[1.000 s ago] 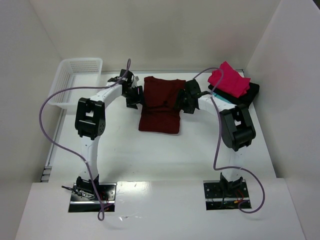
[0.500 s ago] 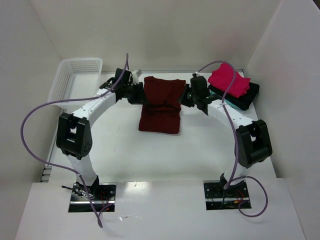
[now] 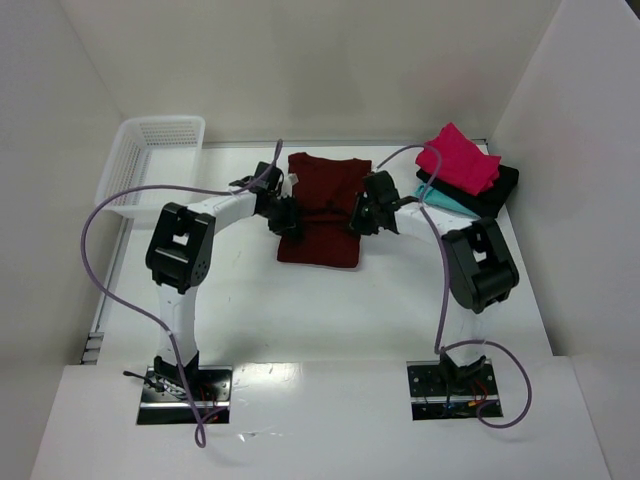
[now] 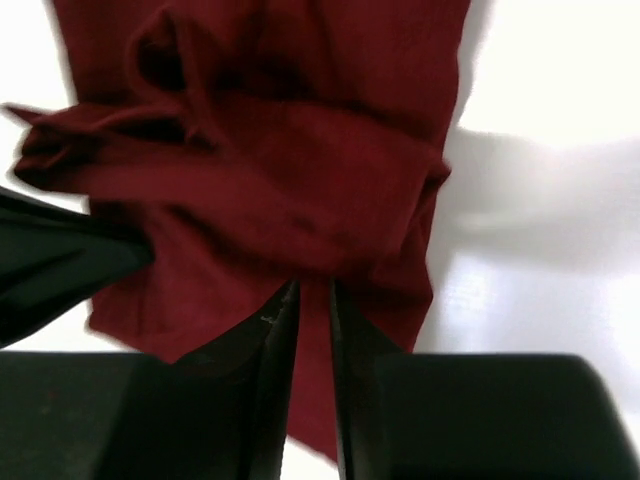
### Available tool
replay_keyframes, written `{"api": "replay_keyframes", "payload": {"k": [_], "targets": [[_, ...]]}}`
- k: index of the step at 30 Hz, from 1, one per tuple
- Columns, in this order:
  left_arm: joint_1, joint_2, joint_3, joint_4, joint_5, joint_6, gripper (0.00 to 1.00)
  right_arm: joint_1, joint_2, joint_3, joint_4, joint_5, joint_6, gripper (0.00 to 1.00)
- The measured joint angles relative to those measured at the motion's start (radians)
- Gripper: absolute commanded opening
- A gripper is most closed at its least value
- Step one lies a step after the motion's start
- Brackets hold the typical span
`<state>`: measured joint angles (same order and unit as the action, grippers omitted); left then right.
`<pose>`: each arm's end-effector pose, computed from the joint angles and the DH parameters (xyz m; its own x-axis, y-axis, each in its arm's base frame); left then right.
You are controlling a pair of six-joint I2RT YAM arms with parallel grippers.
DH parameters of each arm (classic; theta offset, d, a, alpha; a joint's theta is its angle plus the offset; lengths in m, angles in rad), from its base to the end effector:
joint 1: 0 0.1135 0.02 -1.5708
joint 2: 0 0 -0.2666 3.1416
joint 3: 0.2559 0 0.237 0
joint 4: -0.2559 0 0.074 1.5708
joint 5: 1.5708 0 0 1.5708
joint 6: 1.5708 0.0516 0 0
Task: Fold and stack the t-shirts
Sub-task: Fold the folded rectangular tshirt in 1/3 of the way
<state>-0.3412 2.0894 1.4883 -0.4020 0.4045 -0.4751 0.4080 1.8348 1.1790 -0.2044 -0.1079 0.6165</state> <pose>0.4083 -0.1665 0.1625 -0.9385 -0.1130 -0.3264 0.0874 0.8364 -0.5410 0.3554 0.1597 0.1836 -0.8330 0.2662 -0.4850 0.0278 0.8957 0.4437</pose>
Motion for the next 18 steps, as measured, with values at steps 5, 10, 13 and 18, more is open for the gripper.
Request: {"api": "replay_keyframes", "payload": {"k": [5,10,13,18], "targets": [[0.014,0.080,0.134,-0.002,-0.003,0.001,0.37,0.000,0.118,0.102,-0.009,0.020,-0.016,0.25],[0.057,0.119,0.239,-0.002,-0.004,0.001,0.46,-0.007,0.207,0.221,-0.027,0.035,-0.040,0.26],[0.078,0.147,0.290,-0.001,-0.005,0.000,0.49,-0.017,0.232,0.272,-0.032,0.041,-0.053,0.27],[0.093,0.202,0.347,-0.005,-0.005,-0.001,0.51,-0.054,0.254,0.339,-0.035,0.053,-0.071,0.30]]}}
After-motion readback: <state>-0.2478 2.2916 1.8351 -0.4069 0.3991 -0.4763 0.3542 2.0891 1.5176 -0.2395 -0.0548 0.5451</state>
